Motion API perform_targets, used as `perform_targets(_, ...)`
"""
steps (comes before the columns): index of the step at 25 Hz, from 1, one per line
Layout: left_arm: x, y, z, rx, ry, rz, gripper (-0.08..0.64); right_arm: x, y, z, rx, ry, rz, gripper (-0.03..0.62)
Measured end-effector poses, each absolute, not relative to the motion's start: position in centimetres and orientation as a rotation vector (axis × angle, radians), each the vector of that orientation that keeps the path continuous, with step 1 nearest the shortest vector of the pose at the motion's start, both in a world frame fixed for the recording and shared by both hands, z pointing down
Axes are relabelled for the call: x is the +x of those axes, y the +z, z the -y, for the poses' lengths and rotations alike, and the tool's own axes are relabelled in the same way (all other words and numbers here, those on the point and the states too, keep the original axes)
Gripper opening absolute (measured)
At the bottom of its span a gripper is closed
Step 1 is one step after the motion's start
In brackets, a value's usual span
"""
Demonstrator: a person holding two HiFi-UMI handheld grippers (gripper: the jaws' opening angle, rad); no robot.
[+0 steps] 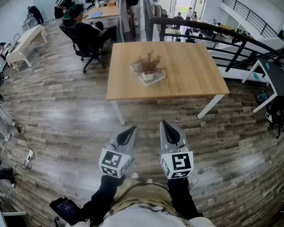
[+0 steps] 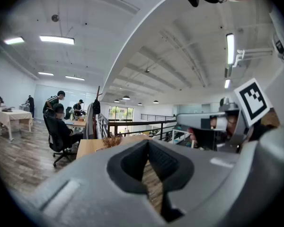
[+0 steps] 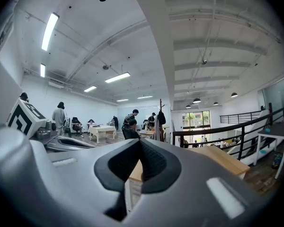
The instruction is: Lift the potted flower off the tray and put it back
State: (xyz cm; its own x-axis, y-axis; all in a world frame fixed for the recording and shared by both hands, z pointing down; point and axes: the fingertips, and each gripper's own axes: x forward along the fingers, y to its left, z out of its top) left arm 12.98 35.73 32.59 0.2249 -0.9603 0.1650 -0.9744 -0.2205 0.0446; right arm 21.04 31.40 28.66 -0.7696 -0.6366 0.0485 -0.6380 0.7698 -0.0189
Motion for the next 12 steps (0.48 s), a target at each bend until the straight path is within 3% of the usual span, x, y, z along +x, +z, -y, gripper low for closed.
perform_targets(12, 10.1, 33.9, -37.1, 2.321, 0.133, 1.867, 0.002, 18.4, 30.1, -32.6, 1.047, 0.052, 2.893, 0.005)
